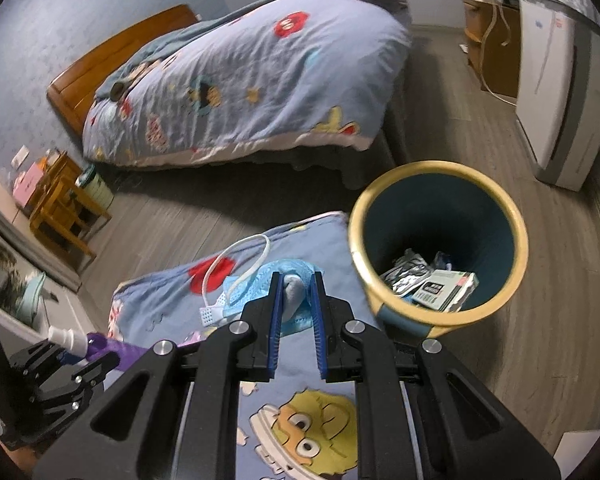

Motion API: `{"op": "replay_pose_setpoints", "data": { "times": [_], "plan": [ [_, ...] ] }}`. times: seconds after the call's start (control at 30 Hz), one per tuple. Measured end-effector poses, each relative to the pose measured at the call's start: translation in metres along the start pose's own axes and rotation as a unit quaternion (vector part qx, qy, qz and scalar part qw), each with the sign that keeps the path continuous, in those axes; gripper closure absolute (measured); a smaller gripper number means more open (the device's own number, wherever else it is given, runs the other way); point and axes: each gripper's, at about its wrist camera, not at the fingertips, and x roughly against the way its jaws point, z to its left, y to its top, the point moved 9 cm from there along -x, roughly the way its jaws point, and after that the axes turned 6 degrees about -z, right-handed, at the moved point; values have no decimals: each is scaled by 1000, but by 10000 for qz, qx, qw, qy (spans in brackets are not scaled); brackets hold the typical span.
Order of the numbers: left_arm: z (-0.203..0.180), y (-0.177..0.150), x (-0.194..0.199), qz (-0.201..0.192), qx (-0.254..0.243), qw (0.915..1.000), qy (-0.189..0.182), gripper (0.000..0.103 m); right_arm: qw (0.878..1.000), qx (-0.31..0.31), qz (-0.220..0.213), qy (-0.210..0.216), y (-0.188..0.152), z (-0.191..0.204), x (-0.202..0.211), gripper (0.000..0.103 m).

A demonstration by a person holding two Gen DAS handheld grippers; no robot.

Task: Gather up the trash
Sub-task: 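Carry bottle and mask over the bin and open both tools to drop them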

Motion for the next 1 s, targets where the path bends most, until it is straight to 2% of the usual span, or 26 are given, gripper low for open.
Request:
{"op": "replay_pose_setpoints", "data": {
  "times": [0.17,0.4,0.67,1.0],
  "plan": [
    [-23,23,-11,-14,-207,9997,-103,69,9987,-467,-56,-172,14,-45,-4,90],
    [-68,48,-39,22,-337,9985,-426,69,9934,-910,5,-700,18,-113,-17,90],
    [-115,74,-80,77,-671,9958,-617,69,9867,-1270,41,-1014,14,-154,-29,90],
    [-140,99,-124,47,-745,9949,-684,69,9779,-1639,99,-1296,9,-190,-46,90]
  ]
}}
